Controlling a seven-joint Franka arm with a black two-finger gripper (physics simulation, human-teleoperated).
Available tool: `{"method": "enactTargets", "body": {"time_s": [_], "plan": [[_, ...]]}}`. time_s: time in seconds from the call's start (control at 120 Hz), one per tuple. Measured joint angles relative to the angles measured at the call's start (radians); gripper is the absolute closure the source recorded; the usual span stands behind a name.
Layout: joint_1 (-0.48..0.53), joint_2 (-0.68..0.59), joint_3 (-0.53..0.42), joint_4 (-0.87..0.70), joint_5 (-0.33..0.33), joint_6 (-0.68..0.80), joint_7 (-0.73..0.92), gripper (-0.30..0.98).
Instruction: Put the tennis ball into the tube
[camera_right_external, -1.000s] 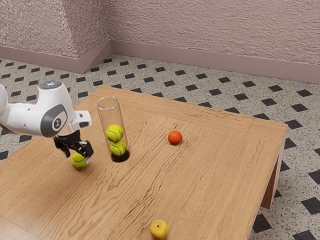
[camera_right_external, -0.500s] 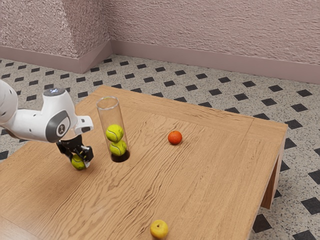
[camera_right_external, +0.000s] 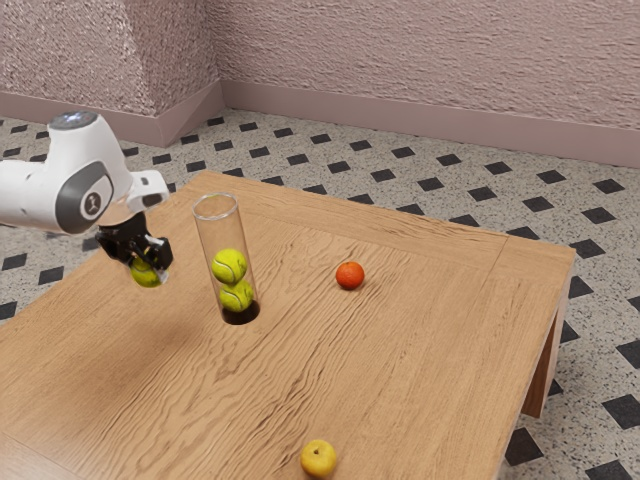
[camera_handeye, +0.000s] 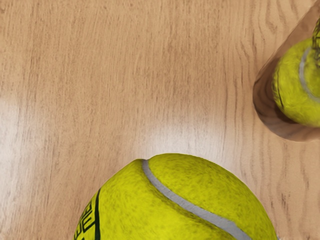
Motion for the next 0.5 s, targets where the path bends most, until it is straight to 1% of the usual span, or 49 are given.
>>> {"method": "enactTargets", "body": {"time_s": [0.108, 0.167, 0.275, 0.392, 0.5], "plan": [[0.017, -0.091, -0.039, 0.010, 0.005, -0.057, -0.023, 0.52], [0.013, -0.109, -0.074, 0.069, 0.004, -0.101, -0.039, 0.51], [-0.009, -0.110, -0.124, 0.184, 0.001, -0.188, -0.067, 0.47], [-0.006, -0.091, -0.151, 0.239, -0.003, -0.246, -0.088, 0.44], [-0.010, -0.046, -0.168, 0.286, -0.007, -0.273, -0.105, 0.38]]}}
